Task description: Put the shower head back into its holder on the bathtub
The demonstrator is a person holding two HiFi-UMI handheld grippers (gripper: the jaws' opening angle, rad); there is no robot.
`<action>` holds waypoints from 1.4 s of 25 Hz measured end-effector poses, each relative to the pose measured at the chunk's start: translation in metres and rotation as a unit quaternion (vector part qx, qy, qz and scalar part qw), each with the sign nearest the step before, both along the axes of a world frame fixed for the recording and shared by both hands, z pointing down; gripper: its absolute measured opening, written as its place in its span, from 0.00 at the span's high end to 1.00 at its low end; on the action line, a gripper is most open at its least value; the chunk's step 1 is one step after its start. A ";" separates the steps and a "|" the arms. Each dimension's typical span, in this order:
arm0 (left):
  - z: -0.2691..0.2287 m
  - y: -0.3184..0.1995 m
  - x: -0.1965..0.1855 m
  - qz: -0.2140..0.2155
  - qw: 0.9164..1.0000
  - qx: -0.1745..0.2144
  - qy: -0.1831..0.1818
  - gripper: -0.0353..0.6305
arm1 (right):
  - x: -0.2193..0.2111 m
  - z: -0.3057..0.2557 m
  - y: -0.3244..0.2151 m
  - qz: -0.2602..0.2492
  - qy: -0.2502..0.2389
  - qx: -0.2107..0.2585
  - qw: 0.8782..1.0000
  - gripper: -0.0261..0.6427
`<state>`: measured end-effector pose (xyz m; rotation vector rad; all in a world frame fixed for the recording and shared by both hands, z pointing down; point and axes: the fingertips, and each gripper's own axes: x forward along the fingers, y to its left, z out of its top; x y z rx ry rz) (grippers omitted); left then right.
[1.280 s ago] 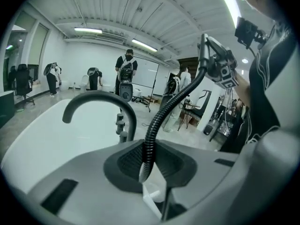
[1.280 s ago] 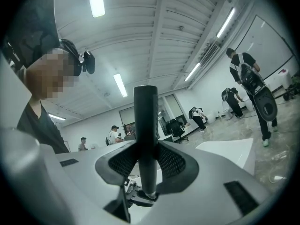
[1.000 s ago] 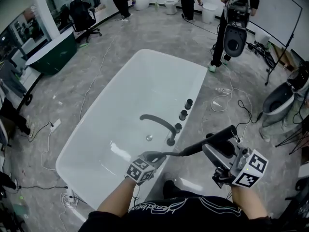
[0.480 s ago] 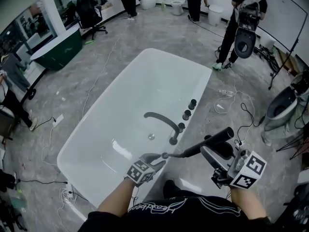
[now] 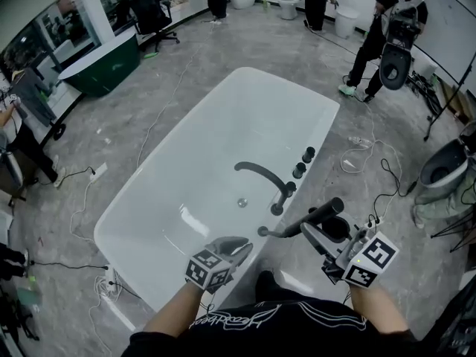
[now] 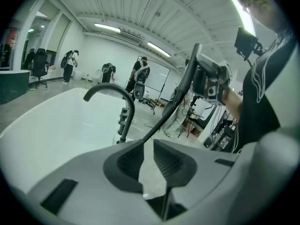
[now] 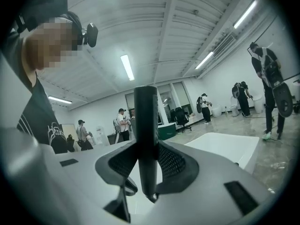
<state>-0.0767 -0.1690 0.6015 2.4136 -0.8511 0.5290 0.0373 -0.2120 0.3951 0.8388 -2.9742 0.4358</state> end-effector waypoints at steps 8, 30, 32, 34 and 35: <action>-0.069 0.019 -0.001 0.002 0.998 0.054 0.026 0.94 | -0.030 0.038 -0.006 -0.018 0.047 0.012 0.999 0.76; -0.078 0.013 -0.027 -0.066 0.995 0.043 0.062 0.94 | -0.086 0.222 -0.048 -0.044 0.163 -0.037 0.985 0.76; -0.076 0.012 -0.028 -0.069 0.995 0.038 0.061 0.94 | -0.092 0.231 -0.050 -0.050 0.168 -0.036 0.984 0.76; -0.073 0.011 -0.029 -0.072 0.995 0.033 0.059 0.94 | -0.096 0.246 -0.050 -0.056 0.179 -0.039 0.982 0.76; -0.071 0.010 -0.028 -0.072 0.995 0.032 0.059 0.94 | -0.096 0.255 -0.050 -0.057 0.185 -0.043 0.980 0.76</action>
